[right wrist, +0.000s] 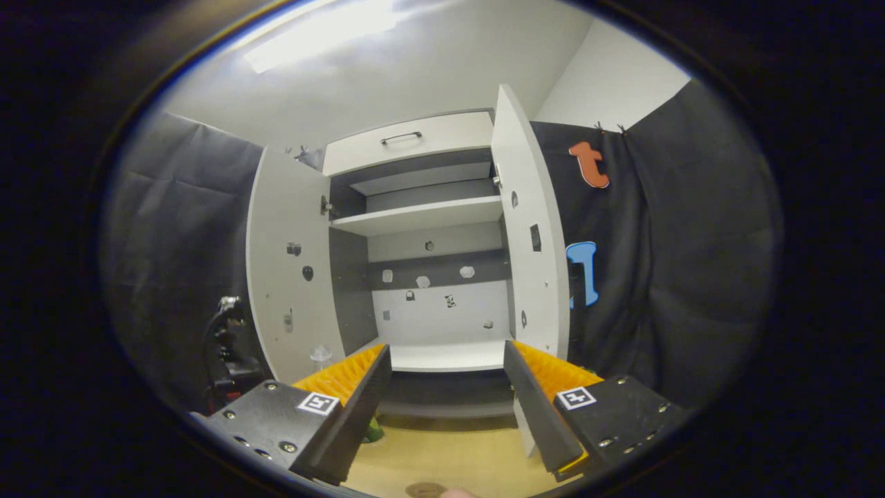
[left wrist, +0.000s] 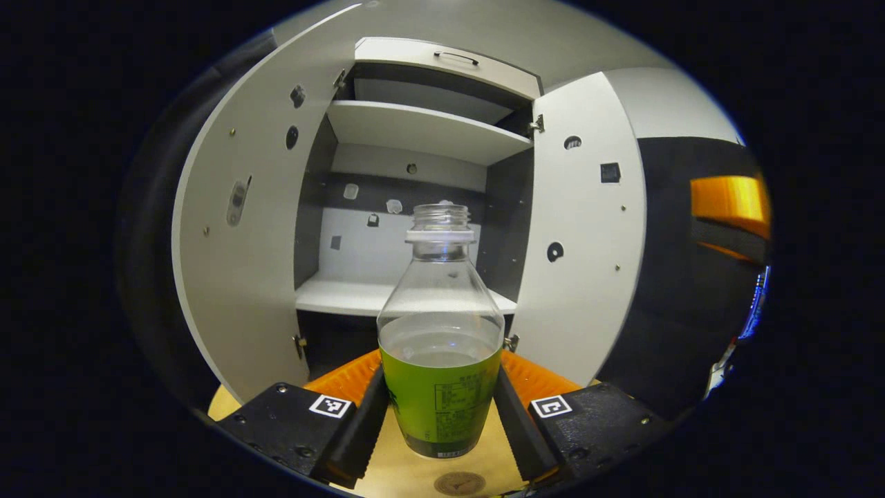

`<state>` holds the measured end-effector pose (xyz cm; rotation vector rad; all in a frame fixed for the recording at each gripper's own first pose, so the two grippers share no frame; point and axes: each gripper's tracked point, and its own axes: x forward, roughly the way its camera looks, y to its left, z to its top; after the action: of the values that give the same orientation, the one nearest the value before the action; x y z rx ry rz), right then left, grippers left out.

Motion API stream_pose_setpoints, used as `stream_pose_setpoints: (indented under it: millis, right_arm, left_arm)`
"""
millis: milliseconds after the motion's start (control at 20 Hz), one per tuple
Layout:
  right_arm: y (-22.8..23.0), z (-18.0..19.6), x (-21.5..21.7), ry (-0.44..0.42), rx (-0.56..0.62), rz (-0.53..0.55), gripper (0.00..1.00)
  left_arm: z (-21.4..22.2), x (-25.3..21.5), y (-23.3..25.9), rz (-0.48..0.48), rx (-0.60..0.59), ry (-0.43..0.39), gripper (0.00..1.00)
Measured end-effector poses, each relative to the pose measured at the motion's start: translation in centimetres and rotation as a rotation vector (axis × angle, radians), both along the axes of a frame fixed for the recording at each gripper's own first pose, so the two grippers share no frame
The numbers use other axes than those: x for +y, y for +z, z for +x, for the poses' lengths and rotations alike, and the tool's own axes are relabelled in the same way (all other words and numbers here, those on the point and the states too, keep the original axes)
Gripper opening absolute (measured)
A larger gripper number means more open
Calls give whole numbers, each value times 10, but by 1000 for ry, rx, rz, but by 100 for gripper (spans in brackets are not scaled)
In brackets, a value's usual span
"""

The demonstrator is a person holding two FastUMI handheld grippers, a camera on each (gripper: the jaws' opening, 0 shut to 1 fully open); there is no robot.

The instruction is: Grasp the bottle in the cabinet with the left hand and place it on the coaster, then close the right door with the right hand and the left door with the left hand.

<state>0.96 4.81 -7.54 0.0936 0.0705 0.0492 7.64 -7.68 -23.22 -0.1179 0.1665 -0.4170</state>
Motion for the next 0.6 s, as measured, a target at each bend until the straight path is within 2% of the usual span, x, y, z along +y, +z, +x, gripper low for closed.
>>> stream_pose_setpoints:
  millis: [200,450,600]
  right_arm:
    - [-8,4,-7,-11,13,-11,99]
    - [-17,12,-12,-19,14,4,99]
    - [-21,16,-15,-19,-1,11,99]
  left_arm:
    - [-21,-13,-50,37,17,-46,80]
    - [-38,-31,-99,38,15,-96,80]
    - [-50,-46,-133,77,17,-146,80]
